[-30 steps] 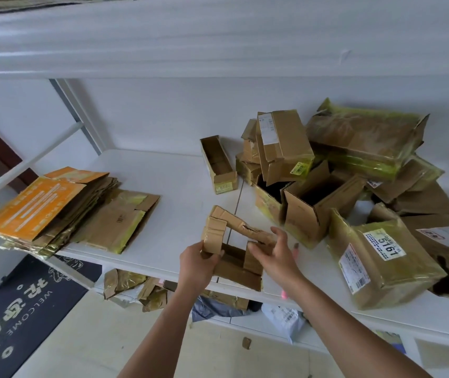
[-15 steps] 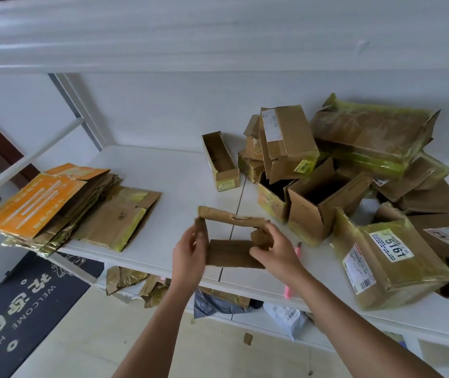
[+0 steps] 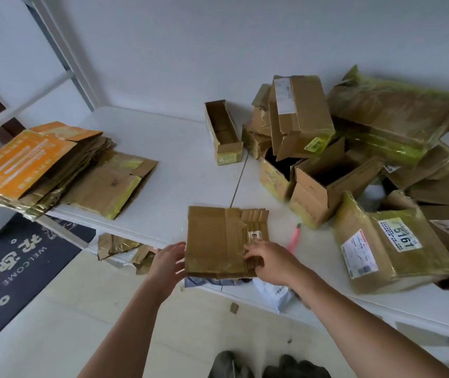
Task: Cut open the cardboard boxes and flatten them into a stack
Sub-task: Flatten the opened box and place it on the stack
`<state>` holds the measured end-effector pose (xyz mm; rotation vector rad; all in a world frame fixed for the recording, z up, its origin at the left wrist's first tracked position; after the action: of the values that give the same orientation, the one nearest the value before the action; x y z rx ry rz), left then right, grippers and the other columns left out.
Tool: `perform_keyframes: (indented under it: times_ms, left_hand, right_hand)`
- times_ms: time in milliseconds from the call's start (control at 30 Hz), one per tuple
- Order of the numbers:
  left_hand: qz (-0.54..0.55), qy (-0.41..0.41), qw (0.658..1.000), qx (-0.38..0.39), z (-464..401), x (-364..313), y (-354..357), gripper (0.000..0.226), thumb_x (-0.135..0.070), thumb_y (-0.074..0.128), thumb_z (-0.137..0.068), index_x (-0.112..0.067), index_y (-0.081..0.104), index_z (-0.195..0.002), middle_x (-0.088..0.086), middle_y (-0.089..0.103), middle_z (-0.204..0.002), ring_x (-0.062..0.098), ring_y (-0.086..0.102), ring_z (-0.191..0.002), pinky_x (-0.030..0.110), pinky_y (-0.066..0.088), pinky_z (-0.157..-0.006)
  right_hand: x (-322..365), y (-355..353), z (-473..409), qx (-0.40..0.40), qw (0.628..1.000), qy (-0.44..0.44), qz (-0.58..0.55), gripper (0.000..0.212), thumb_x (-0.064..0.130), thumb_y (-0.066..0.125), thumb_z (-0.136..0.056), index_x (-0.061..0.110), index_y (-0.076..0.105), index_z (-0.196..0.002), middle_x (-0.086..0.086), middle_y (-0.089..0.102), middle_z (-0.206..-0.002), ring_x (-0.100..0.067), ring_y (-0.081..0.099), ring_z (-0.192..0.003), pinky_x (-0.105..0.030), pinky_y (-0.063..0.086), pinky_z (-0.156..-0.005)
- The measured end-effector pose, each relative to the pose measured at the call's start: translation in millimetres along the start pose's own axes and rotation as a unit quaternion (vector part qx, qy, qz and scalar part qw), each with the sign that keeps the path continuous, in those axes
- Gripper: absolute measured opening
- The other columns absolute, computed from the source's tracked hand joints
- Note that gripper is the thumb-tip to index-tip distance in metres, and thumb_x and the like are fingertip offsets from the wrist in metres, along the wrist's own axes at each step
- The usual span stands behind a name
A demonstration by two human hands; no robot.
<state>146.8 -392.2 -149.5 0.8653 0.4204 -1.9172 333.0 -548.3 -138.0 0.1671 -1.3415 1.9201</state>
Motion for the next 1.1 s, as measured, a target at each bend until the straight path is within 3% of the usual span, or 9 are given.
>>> perform_keyframes:
  times_ms: [100,167,233,300,400,500,567,867,1100]
  left_hand:
    - [-0.27,0.098,0.955,-0.074,-10.2,0.8,7.2,0.052,-0.009,0.061,-0.095,-0.01,0.042,-0.144,0.012,0.06,-0.116,0.026,0.062,-0.096,0.038,0.056,-0.079]
    - [-0.473,0.196,0.854,-0.097,-11.1,-1.9,18.2,0.071,-0.006,0.059,-0.093,-0.018,0.023,-0.153,0.009,0.042,-0.139,0.03,0.052,-0.117,0.041,0.048,-0.096]
    - [-0.608,0.278,0.736,-0.107,-11.1,-4.5,29.9,0.086,-0.003,0.059,-0.089,-0.024,0.01,-0.156,0.003,0.023,-0.156,0.03,0.035,-0.136,0.042,0.033,-0.113]
    - [-0.672,0.298,0.674,-0.079,-18.7,-3.0,35.2,0.096,-0.006,0.062,-0.09,-0.026,-0.002,-0.158,-0.003,0.002,-0.165,0.027,0.009,-0.151,0.041,0.009,-0.124]
    - [-0.685,0.238,0.689,0.021,-36.4,2.5,36.0,0.088,-0.005,0.056,-0.094,-0.019,-0.003,-0.158,0.002,-0.011,-0.165,0.023,-0.009,-0.152,0.043,0.0,-0.123]
    - [-0.618,0.187,0.755,0.114,-44.9,-5.1,28.6,0.084,-0.007,0.063,-0.093,-0.019,0.01,-0.158,0.008,-0.01,-0.165,0.026,-0.006,-0.152,0.042,0.006,-0.123]
    - [-0.592,0.194,0.77,0.141,-46.2,-8.9,22.9,0.096,-0.017,0.077,-0.084,-0.022,0.015,-0.158,0.009,-0.008,-0.165,0.027,-0.001,-0.152,0.036,0.011,-0.121]
    - [-0.681,0.165,0.71,0.07,-35.4,-11.6,30.3,0.107,-0.031,0.085,-0.074,-0.037,0.016,-0.156,-0.006,-0.001,-0.166,0.014,0.002,-0.152,0.045,0.033,-0.115]
    - [-0.699,0.179,0.693,0.008,-22.6,-10.9,35.8,0.098,-0.031,0.082,-0.077,-0.041,0.022,-0.154,-0.006,0.017,-0.159,0.024,0.024,-0.139,0.042,0.044,-0.103]
  right_hand:
    - [6.8,-17.1,-12.2,-0.033,0.999,0.025,-0.006,0.052,0.025,0.059,-0.09,0.025,0.051,-0.141,0.006,0.055,-0.141,-0.016,0.055,-0.121,-0.031,0.047,-0.096]
    - [12.2,-18.3,-26.1,-0.06,0.997,0.013,0.05,0.058,0.025,0.064,-0.091,0.021,0.043,-0.144,-0.001,0.045,-0.143,-0.019,0.056,-0.115,-0.036,0.052,-0.087]
    - [16.1,-7.9,-38.0,-0.063,0.994,0.007,0.089,0.063,0.019,0.068,-0.089,0.016,0.037,-0.144,-0.005,0.019,-0.155,-0.027,0.04,-0.134,-0.04,0.052,-0.091]
    - [15.0,7.0,-47.3,-0.043,0.997,0.005,0.071,0.065,0.018,0.067,-0.088,0.011,0.033,-0.144,-0.006,-0.008,-0.163,-0.028,0.003,-0.151,-0.045,0.034,-0.114]
    - [11.2,15.9,-51.5,-0.019,0.999,0.012,0.029,0.073,0.034,0.064,-0.091,0.011,0.025,-0.148,-0.006,-0.02,-0.163,-0.022,-0.017,-0.15,-0.04,-0.001,-0.123]
    - [5.2,12.3,-55.3,0.005,0.999,0.026,-0.02,0.087,0.047,0.065,-0.09,0.02,0.013,-0.155,0.002,-0.02,-0.163,-0.016,-0.019,-0.15,-0.036,-0.003,-0.121]
    - [3.1,12.3,-57.5,0.022,0.999,0.019,0.025,0.1,0.053,0.064,-0.089,0.02,-0.001,-0.158,0.003,-0.022,-0.163,-0.016,-0.021,-0.149,-0.037,-0.004,-0.122]
    - [7.9,16.1,-65.5,-0.036,0.998,0.035,0.046,0.108,0.044,0.076,-0.081,0.016,0.006,-0.158,-0.004,-0.008,-0.165,-0.023,-0.007,-0.152,-0.036,0.004,-0.122]
    - [10.3,15.7,-66.4,-0.056,0.997,0.047,0.036,0.109,0.044,0.08,-0.075,0.015,0.013,-0.157,-0.005,0.0,-0.166,-0.024,0.0,-0.153,-0.037,0.007,-0.122]
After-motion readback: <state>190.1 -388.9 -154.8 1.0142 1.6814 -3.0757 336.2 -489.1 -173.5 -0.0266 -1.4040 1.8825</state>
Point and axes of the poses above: each hand's wrist, its own z-axis away from the middle knuckle, its own y-axis out of the palm, x = y × z, the point moved 4 cm from there along -z, towards the middle knuckle
